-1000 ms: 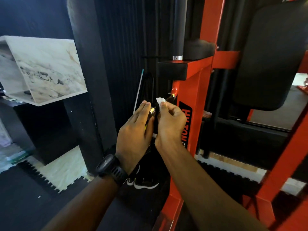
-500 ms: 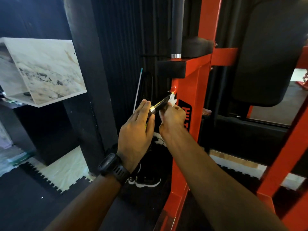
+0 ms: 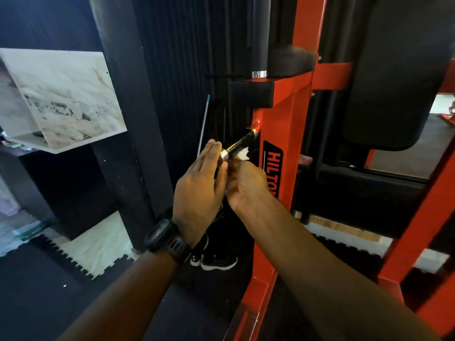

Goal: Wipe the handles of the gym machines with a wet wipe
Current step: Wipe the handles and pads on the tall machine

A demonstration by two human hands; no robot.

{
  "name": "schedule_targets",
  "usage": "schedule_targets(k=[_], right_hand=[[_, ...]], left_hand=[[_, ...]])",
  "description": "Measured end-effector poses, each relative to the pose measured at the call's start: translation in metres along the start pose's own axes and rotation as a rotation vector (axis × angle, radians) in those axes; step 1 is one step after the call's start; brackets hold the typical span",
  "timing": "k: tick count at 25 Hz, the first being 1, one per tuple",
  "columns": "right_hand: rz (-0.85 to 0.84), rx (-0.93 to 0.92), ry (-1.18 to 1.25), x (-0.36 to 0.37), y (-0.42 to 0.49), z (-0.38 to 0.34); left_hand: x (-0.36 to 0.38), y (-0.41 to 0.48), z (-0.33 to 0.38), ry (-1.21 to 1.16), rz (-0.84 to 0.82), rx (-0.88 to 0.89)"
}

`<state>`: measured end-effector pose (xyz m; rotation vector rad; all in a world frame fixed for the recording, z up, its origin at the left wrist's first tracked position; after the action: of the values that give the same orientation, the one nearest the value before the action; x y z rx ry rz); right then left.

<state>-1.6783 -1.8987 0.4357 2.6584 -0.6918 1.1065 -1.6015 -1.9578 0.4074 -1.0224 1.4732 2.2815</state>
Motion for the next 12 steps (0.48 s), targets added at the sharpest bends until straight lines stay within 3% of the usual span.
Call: schedule_targets(k=[2,4,7,10,12], right_hand=[[-0.029,-0.091,0.027,-0.002,-0.005,0.005],[0.018,-0.33,-0.135,-0.007,0.001,0.013],[0.015,-0.713,-0.692,-0.011,0.014,0.013],[-0.205,-1.049,-1.305,-0.036,0.035,-0.007],[-0.224,-1.122,-1.616,-0.047,0.049,-0.026]], left_hand=[[-0.001,-0.001,-0.001,0.011,-0.001,0.009],[-0.001,0.0,-0.003,0.001,0.002,0.01],[-0.002,-0.001,-0.001,-0.011,0.012,0.002],[-0.001,-0.002,-0.001,-0.002,0.027,0.026],[0.001,-0.001,-0.001,-0.013,0.035,0.021]])
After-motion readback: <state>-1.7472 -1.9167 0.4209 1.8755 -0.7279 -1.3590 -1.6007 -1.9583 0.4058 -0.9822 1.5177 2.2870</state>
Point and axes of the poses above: each hand's wrist, its own y-axis towards the middle knuckle, its own x-axis out of the palm, z = x × y, the point moved 1 cm from there along y, towards the middle knuckle, and after that the axes turned 14 degrees about -z, right-handed, at the moved point
